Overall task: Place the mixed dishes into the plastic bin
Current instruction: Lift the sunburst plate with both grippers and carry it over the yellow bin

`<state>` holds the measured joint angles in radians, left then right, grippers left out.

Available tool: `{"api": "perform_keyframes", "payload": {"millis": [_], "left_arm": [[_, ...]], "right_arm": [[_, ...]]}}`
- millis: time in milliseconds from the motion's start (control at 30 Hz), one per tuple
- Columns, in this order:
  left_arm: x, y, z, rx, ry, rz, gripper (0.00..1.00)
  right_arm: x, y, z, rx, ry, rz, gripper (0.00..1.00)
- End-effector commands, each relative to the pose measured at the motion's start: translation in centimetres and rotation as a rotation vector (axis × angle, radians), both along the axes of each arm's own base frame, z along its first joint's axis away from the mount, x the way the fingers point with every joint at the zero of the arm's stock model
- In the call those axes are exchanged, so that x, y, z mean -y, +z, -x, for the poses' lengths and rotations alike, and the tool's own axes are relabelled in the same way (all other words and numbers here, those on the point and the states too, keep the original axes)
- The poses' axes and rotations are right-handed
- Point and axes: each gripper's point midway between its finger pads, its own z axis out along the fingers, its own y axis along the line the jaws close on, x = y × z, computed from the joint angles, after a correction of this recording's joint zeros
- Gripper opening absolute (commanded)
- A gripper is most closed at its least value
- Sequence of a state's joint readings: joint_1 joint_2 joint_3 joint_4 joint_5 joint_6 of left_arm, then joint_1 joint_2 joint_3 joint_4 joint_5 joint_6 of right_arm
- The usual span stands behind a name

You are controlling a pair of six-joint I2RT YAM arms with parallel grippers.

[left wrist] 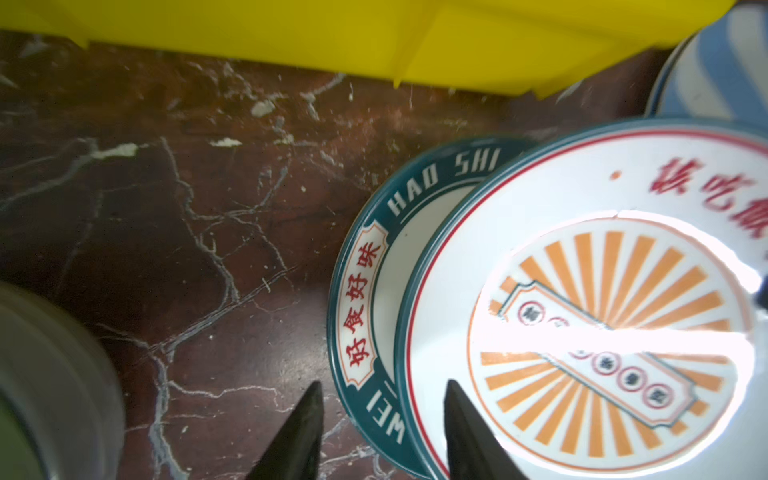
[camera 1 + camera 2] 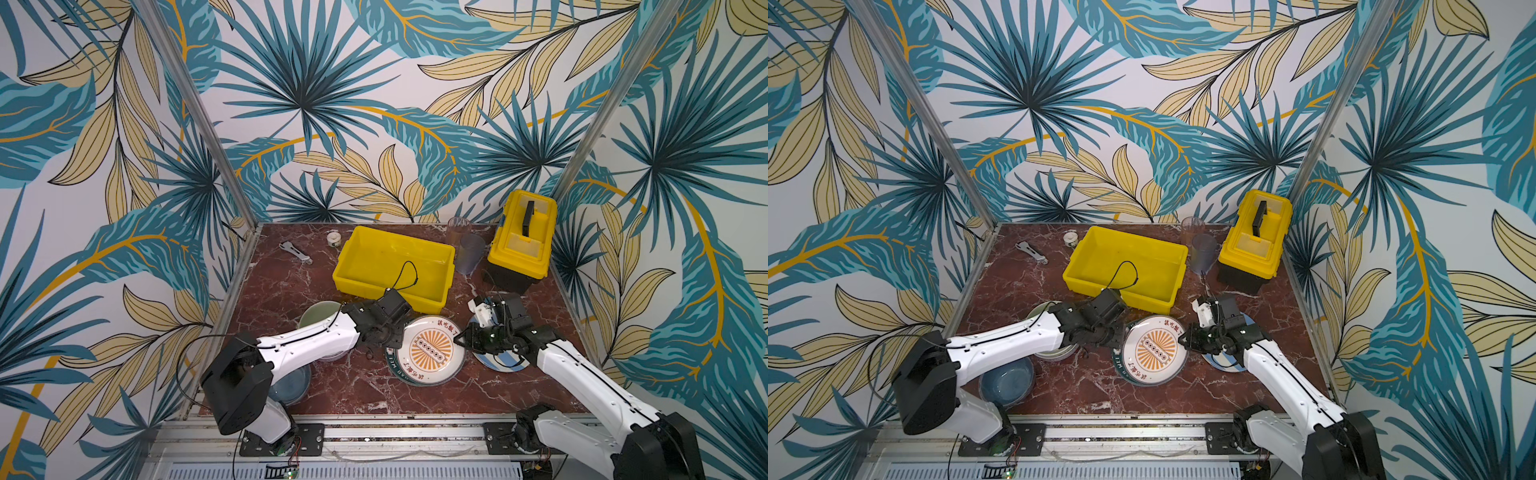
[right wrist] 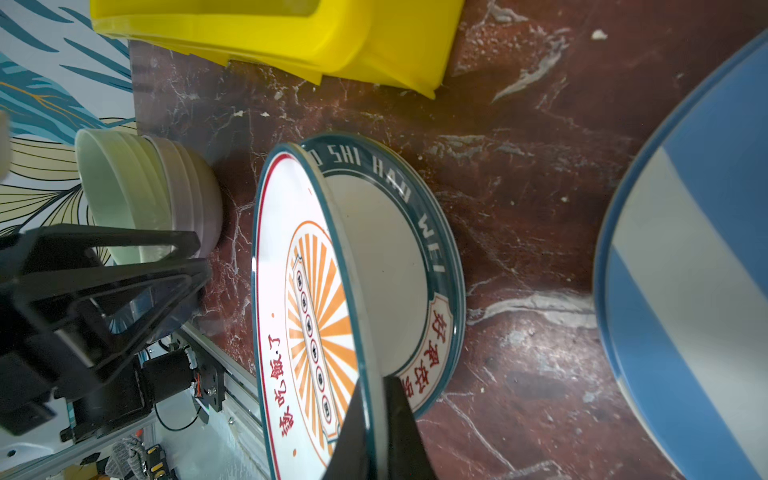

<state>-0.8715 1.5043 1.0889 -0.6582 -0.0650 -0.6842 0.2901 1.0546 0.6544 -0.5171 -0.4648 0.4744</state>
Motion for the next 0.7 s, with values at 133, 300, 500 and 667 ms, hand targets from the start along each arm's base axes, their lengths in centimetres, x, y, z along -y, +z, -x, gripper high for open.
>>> {"api": "perform_keyframes", "payload": {"millis": [133,300,500,667], "left_arm": [[-2.7,5.8,-0.9,0.140,0.023,0.045,0.66],[-5.9,8.3,-2.1,0.237,0.084,0.051,0.69],[-9.9,8.6,-3.7,0.264,0.166,0.028,0.72],[-12.4,9.1,-5.0,0.291,0.217,0.004,0.71]], "right_arm": [[-1.0,5.0,-0.5,0.083,0.064,-0.039,0.00],[-1.1,8.4,-2.1,0.160,0.065,-0.031,0.00],[-1.1,11.7,-6.8,0.249,-0.008,0.004,0.00],[-1.2,13.9,-11.9,0.321,-0.118,-0.001,0.00]]}}
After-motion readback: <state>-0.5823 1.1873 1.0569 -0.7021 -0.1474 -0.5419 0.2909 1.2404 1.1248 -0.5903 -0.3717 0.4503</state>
